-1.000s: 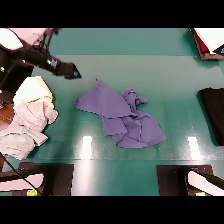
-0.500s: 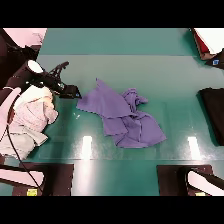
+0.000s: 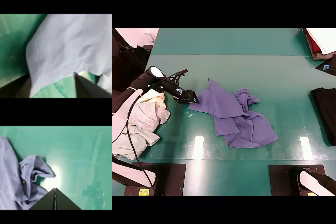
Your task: Fold the shirts.
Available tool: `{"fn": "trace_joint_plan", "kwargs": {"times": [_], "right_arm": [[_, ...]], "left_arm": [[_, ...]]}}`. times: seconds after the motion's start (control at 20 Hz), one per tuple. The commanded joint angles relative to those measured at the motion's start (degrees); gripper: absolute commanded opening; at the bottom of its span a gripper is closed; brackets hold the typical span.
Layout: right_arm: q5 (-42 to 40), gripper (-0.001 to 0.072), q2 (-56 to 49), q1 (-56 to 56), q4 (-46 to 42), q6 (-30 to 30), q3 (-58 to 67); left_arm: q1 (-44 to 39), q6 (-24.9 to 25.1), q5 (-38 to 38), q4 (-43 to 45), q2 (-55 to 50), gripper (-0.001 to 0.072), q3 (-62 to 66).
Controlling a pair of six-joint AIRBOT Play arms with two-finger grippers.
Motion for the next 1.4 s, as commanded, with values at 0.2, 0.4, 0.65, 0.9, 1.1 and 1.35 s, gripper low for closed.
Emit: {"fn": "trace_joint_plan", "kwargs": {"times": [0.2,0.4,0.65,0.9,1.1,1.35], "right_arm": [[1.2,0.0018,1.0,0.0,-0.1,0.0,-2.4],[6.3,0.0018,3.2,0.0,-0.1,0.0,-15.4],[4.1,0.0523,5.8,-1.4,-0.2,0.0,-43.5],[-5.2,0.0509,5.7,-1.5,1.5,-1.4,-58.4],[-9.5,0.0504,2.4,-1.5,6.1,-4.5,-61.5],[-11.7,0.0414,-3.7,-1.4,6.2,-5.4,-57.2]], "left_arm": [[-0.1,-0.7,-5.3,-3.0,0.4,0.0024,4.5],[-0.1,-0.7,-5.7,-3.9,7.6,0.0025,13.9],[-0.1,-1.0,-5.5,-4.1,14.4,0.0026,22.4],[-0.1,-2.8,-3.4,-4.2,17.4,0.0026,24.7],[-0.1,-4.2,-3.1,-4.2,17.4,0.0026,24.7],[-0.1,-4.4,-3.1,-4.1,17.6,0.0026,24.7]]}}
